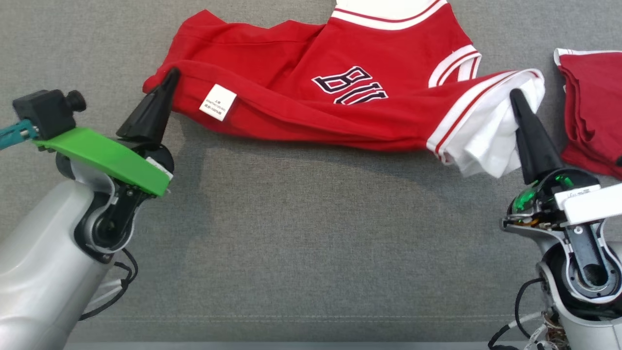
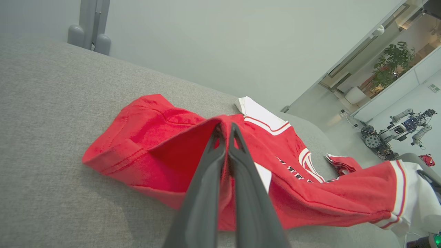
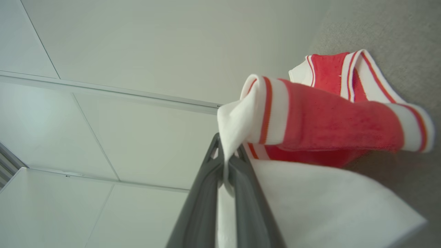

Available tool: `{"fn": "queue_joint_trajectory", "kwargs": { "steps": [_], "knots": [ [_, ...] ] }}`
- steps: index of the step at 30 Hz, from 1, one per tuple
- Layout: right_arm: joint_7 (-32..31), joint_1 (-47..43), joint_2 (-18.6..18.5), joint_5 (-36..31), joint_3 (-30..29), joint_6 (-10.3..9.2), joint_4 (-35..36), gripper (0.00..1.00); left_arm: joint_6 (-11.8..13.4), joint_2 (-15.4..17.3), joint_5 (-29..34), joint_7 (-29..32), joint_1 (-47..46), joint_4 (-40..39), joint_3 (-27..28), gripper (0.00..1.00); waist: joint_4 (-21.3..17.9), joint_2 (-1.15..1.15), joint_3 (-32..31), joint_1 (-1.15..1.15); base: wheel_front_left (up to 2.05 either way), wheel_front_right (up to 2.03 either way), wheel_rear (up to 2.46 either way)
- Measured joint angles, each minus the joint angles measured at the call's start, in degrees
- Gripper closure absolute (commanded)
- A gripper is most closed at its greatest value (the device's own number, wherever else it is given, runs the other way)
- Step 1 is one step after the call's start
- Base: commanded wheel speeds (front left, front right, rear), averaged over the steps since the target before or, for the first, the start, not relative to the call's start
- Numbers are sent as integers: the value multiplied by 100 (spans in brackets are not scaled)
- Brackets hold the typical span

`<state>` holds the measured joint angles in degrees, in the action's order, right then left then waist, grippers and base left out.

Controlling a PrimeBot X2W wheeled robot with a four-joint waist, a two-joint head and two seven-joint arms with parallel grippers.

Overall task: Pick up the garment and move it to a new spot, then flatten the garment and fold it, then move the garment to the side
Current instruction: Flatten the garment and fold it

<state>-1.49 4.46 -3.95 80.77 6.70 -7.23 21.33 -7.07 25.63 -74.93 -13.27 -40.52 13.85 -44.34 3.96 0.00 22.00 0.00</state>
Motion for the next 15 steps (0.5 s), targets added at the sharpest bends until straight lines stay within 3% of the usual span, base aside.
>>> {"fn": "queue_joint_trajectory", "kwargs": {
  "steps": [7,15],
  "knots": [
    [-109,672,-419,-14,-319,7,420,100,-3,554,-322,-69,332,-570,631,100,135,0,-379,0,0,0,0],
    [-368,855,-593,277,-521,0,781,100,-7,826,-810,-98,867,-1812,1228,100,184,0,-957,0,0,0,0]
  ]
}}
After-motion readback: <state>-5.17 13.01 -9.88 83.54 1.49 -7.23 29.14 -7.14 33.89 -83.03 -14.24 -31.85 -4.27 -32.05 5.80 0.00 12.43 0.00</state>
